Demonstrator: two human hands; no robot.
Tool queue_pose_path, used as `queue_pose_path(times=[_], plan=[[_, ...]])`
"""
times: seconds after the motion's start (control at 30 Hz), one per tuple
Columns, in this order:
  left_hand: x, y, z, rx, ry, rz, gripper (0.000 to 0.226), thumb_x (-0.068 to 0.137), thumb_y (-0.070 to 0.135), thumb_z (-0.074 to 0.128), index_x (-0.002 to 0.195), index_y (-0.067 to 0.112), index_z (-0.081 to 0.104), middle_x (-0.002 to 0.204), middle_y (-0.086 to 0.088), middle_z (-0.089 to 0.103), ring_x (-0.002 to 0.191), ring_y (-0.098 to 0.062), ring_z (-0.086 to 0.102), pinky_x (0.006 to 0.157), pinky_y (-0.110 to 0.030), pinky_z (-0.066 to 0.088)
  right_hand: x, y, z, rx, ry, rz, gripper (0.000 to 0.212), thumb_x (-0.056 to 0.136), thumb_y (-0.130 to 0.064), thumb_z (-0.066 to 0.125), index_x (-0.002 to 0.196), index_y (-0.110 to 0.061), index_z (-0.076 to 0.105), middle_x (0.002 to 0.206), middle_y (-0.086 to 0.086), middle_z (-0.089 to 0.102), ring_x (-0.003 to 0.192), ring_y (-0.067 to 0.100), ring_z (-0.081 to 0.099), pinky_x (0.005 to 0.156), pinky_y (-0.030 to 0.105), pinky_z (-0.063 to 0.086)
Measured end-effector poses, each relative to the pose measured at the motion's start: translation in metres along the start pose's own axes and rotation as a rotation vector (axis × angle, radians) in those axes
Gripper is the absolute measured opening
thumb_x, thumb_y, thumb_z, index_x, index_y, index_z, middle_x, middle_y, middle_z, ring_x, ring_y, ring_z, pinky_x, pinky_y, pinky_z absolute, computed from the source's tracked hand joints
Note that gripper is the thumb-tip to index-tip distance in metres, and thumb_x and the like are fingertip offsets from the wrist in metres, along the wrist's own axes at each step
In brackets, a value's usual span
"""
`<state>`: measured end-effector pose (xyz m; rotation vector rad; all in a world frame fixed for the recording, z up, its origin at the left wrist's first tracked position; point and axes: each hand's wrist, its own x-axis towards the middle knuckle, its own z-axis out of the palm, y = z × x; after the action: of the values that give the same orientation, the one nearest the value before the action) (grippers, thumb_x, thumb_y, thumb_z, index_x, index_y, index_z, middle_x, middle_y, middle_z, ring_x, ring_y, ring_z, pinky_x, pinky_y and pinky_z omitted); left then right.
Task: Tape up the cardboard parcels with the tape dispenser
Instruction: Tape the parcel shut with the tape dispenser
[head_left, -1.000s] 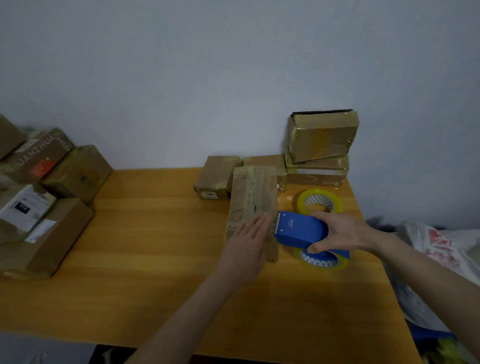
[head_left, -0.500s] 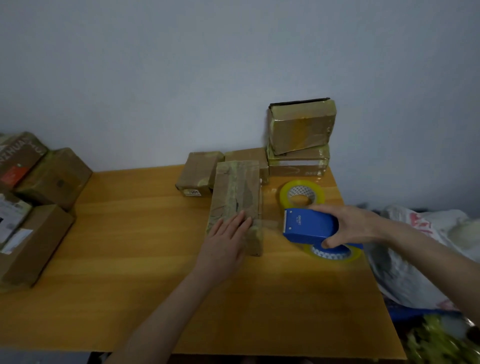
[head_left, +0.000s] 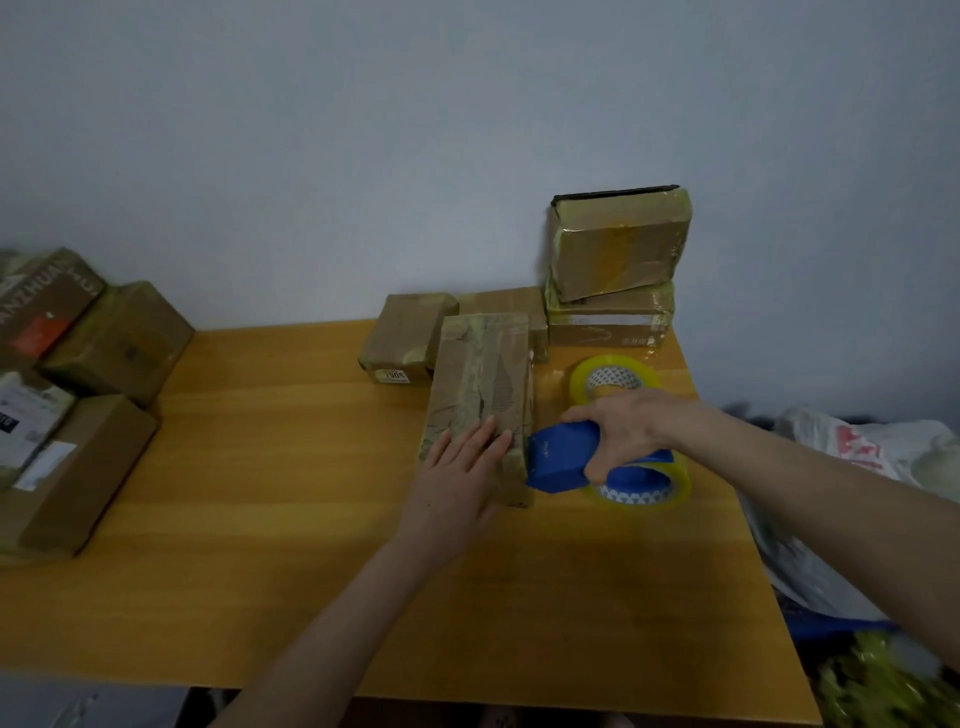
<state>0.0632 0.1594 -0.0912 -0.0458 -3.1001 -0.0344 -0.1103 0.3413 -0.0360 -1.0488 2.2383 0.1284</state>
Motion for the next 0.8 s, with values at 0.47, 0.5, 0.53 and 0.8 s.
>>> queue_pose_path(times=[0.47,0.5,0.53,0.8], plan=[[-0.002,0.001,0.000,-0.027,0.012,-0.013,0.078,0.093,0.039,0.046,0.144,0.037,-0.014,0.153,0.012,-0.017,0.145,-0.007,-0.008,0.113,-0.028,-0.017,-0.005,-0.010,0.014,-0.012,-0.006,0.185,0.076,0.065,-0.056,0.066,0.136,-0.033,0.047,0.094,-0.008,0.059,0.080,0.014,0.057,0.057,0.027,0.044],[-0.001,0.001,-0.001,-0.030,0.008,-0.014,0.078,0.093,0.038,0.046,0.146,0.036,-0.011,0.155,0.012,-0.015,0.146,-0.007,-0.007,0.114,-0.028,-0.016,-0.008,0.000,0.015,0.144,0.000,0.201,0.078,0.067,-0.053,0.068,0.138,-0.032,0.045,0.099,-0.007,0.058,0.084,0.015,0.057,0.062,0.029,0.047],[0.000,0.001,-0.001,-0.031,0.003,-0.014,0.078,0.093,0.038,0.047,0.148,0.036,-0.008,0.157,0.011,-0.012,0.146,-0.008,-0.005,0.115,-0.029,-0.014,-0.011,0.010,0.017,0.310,0.019,0.219,0.080,0.067,-0.049,0.071,0.140,-0.029,0.044,0.108,-0.004,0.058,0.090,0.017,0.058,0.070,0.031,0.050],[-0.002,0.000,-0.002,-0.078,0.003,0.005,0.074,0.092,0.041,0.045,0.148,0.042,-0.003,0.160,0.007,-0.006,0.147,-0.011,-0.002,0.119,-0.034,-0.005,0.001,0.026,0.110,1.594,0.118,0.423,0.056,0.071,-0.034,0.081,0.120,-0.013,0.064,0.096,0.009,0.074,0.087,0.027,0.070,0.069,0.039,0.058]])
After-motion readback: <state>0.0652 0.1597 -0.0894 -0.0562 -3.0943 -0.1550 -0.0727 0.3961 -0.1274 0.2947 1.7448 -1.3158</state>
